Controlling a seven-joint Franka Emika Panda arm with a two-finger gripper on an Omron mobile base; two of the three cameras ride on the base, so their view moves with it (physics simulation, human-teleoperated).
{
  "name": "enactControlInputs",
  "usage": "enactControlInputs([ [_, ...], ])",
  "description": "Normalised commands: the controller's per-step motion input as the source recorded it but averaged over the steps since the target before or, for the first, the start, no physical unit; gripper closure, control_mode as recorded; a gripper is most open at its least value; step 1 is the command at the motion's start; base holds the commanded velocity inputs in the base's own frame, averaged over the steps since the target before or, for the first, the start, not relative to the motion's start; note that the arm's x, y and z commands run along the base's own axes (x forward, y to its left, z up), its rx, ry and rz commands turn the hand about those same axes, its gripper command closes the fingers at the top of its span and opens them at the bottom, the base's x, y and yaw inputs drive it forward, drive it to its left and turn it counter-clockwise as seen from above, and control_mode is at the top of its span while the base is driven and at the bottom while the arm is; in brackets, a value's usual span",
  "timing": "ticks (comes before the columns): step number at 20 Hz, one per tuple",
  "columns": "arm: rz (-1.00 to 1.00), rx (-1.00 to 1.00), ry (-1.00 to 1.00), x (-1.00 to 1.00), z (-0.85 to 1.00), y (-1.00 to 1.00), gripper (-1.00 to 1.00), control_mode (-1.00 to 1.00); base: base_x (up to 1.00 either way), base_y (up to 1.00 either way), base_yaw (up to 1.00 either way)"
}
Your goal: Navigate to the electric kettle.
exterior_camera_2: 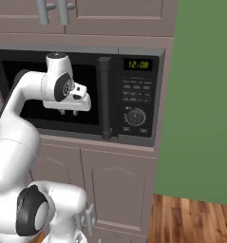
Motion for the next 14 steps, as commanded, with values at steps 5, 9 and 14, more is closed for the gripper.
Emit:
enactControlInputs([
  [5, 0.04, 0.00, 0.00, -0.36, 0.00, 0.05, -1.00, -1.00, 0.00, 0.00, 0.00],
  [9, 0.05, 0.00, -0.01, -1.00, 0.00, 0.02, -1.00, -1.00, 0.00, 0.00, 0.00],
  [14, 0.01, 0.00, -0.03, -0.98, 0.00, 0.00, -1.00, -1.00, 0.00, 0.00, 0.00],
])
